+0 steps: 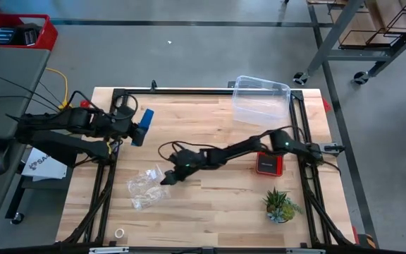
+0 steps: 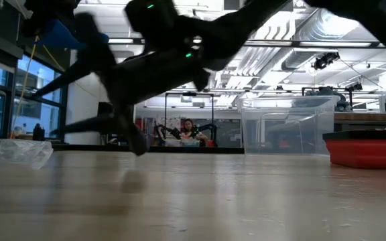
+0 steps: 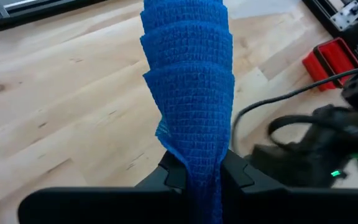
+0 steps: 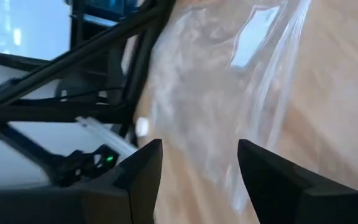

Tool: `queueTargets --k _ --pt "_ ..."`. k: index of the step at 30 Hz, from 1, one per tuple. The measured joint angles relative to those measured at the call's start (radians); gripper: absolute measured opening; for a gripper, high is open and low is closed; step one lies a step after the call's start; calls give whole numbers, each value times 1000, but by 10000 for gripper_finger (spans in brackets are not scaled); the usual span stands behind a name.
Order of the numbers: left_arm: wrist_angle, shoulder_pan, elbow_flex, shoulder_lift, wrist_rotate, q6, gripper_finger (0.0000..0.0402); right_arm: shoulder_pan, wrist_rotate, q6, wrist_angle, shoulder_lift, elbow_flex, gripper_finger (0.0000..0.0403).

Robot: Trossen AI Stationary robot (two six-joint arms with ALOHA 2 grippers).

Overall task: Roll bandage
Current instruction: Put the rolled blue bandage into the transparent zip bag

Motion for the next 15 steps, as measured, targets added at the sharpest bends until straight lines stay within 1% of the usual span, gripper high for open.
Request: queueTargets --k 6,9,11,13,15 --pt "1 0 0 0 6 -11 28 -21 0 -93 -192 98 203 203" --pt "0 0 0 0 6 -16 28 -32 7 -161 -308 101 253 203" --pt "-1 0 0 0 6 -16 28 -42 -7 -180 -347 100 270 203" --pt "-1 0 0 0 3 -8 28 -51 -54 -183 -350 99 283 203" --pt "-1 0 0 0 -2 3 28 -57 -63 -199 -349 98 310 203"
